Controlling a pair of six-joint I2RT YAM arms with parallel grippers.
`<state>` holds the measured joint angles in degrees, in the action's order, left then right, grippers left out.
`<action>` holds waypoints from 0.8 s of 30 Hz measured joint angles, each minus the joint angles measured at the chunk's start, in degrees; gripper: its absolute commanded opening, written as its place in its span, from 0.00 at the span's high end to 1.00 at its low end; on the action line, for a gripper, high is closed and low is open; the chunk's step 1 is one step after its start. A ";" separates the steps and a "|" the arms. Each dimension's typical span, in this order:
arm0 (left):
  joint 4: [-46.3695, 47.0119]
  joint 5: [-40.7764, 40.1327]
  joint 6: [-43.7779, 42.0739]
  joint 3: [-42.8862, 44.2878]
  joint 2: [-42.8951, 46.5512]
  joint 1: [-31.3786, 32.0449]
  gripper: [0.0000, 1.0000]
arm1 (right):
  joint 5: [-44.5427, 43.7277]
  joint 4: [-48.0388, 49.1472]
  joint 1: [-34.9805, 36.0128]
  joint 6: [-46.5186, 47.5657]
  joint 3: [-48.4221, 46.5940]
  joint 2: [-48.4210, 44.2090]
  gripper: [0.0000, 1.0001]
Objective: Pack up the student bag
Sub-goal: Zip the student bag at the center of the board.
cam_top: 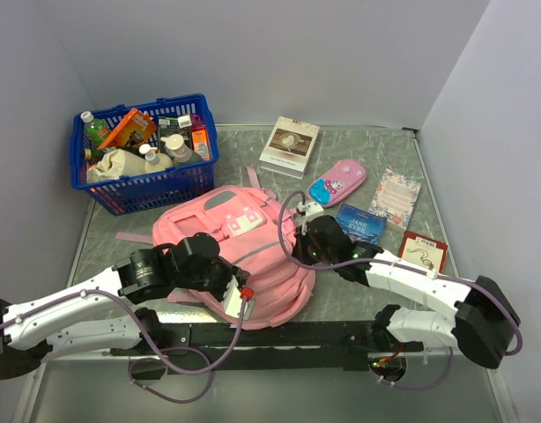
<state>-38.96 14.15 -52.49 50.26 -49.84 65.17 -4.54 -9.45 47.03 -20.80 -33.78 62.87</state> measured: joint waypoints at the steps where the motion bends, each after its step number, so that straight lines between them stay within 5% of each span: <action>1: -0.09 -0.04 -0.37 0.00 0.33 0.00 0.99 | 0.22 0.07 -0.42 0.26 -1.07 1.33 1.00; 4: -0.81 -0.20 -0.92 0.00 0.96 -0.11 0.99 | 1.25 2.10 -1.16 1.29 -3.21 4.83 0.95; 8: -2.34 -0.46 -1.86 0.00 1.51 -0.20 0.99 | 3.28 6.88 -1.22 2.99 -4.61 9.51 0.71; 14: -4.61 0.74 -1.92 -0.33 3.56 -0.15 0.99 | 1.33 9.09 -2.43 4.24 -5.99 11.91 0.57; 24: -3.43 4.42 -11.54 -4.85 5.97 0.57 0.99 | -5.51 9.84 -3.45 4.33 -3.80 -4.26 0.57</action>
<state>-42.39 18.57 -64.03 45.41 -43.88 65.73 -10.04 0.38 43.57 -16.47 -37.58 58.61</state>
